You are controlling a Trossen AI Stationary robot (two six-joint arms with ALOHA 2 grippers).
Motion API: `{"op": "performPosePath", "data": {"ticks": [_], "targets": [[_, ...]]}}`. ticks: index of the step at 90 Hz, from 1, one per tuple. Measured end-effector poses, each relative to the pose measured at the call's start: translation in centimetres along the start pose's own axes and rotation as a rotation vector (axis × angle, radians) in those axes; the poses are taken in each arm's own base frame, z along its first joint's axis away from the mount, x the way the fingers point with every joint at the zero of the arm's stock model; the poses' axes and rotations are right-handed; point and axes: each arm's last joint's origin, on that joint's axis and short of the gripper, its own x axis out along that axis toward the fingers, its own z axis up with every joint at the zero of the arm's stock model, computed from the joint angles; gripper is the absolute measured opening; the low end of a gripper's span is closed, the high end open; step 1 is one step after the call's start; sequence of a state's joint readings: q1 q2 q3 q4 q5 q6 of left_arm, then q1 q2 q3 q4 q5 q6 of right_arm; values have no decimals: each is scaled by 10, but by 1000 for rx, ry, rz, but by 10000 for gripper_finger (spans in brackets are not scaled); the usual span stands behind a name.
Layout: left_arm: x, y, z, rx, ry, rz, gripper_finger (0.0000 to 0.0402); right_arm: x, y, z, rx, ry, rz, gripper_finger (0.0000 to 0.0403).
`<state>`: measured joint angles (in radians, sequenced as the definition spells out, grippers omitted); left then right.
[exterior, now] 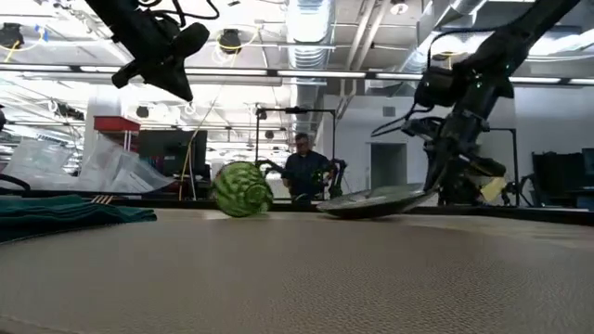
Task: Set table place
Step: Put the green plate on the gray tablemat to the right of the green table napkin
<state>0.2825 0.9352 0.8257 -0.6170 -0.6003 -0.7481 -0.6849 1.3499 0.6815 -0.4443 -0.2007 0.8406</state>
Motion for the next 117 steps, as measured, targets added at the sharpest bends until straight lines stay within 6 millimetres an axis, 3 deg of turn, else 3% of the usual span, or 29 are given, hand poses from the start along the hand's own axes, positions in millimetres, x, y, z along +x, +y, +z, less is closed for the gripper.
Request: {"op": "performPosePath", "data": {"ticks": [20,55,74,89,117], "targets": [[0,0,0,26,0,0,0,3,16,-15,-31,71,81,2],[0,0,0,19,0,0,0,1,40,-16,-2,31,284,1],[0,0,0,10,0,0,0,-3,50,-27,-23,67,330,1],[0,0,0,12,4,3,0,-5,61,-48,-52,138,360,0],[0,1,-1,16,7,6,0,-7,89,-108,-168,323,449,0]]}}
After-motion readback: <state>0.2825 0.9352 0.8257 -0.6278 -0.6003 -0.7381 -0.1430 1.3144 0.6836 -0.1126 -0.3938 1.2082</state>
